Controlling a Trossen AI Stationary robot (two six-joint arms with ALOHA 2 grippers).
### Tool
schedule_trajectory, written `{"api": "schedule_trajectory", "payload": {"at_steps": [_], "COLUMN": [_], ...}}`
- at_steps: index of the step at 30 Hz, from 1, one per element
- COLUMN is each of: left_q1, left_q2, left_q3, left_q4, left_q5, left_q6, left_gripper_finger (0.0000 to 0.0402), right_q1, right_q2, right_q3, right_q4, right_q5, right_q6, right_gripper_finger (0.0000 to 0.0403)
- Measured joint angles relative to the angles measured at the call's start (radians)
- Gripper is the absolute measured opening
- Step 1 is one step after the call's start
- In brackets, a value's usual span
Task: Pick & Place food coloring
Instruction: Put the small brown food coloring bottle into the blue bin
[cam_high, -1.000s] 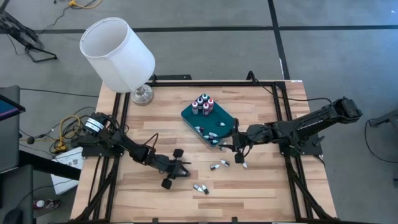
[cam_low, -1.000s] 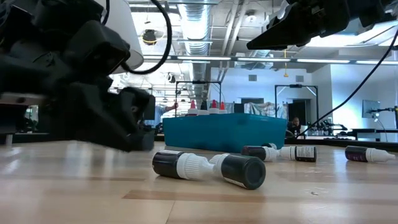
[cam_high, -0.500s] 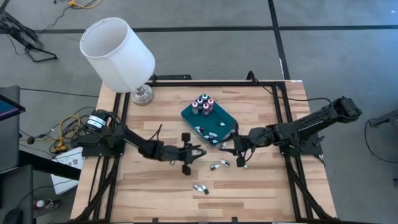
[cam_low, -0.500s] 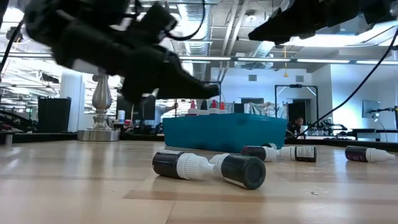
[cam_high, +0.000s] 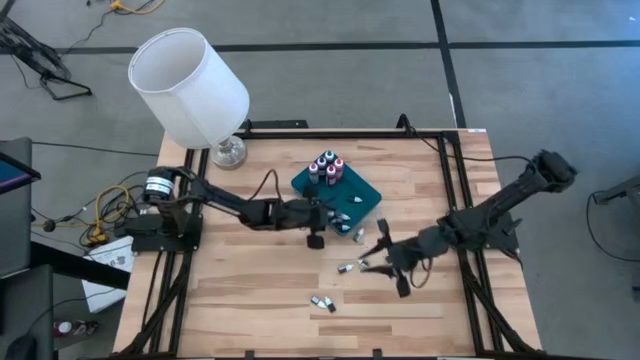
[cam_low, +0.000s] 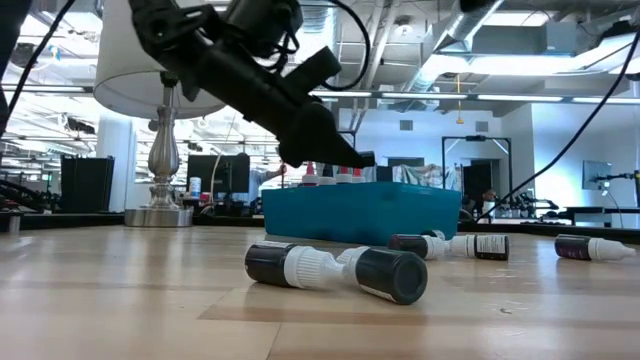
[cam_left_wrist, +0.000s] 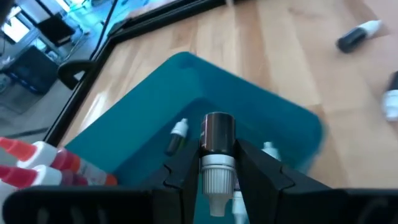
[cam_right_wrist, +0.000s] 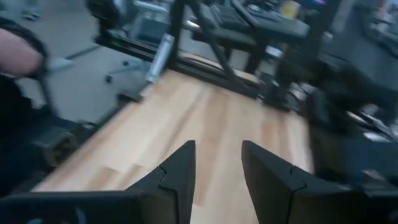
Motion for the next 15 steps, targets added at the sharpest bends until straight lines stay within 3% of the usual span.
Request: {"api": "schedule_trajectory", "payload": {"at_steps": [5,11,15], "left_q1": [0.060,0.113,0.131], "left_q2": [0.000,0.000,0.000], "left_q3": [0.021,0.021,0.021], "left_q4": [-0.053,-0.061,-0.068], "left_q5": [0.088,0.237,0.288], "left_q6": [-0.011,-0.028,-0.020], "left_gripper_finger": [0.0094,0.0094,0.0094], "right_q1": [0.098,0.181,0.199], "right_q2": [0.000,0.000,0.000], "right_q3": [0.016,0.016,0.016], "right_q4": [0.000,0.000,0.000], "right_q5": [0.008,0.195,0.241], "right_q6": [0.027,0.064,0.108], "right_gripper_finger": [0.0120,0.0120,0.0120]}}
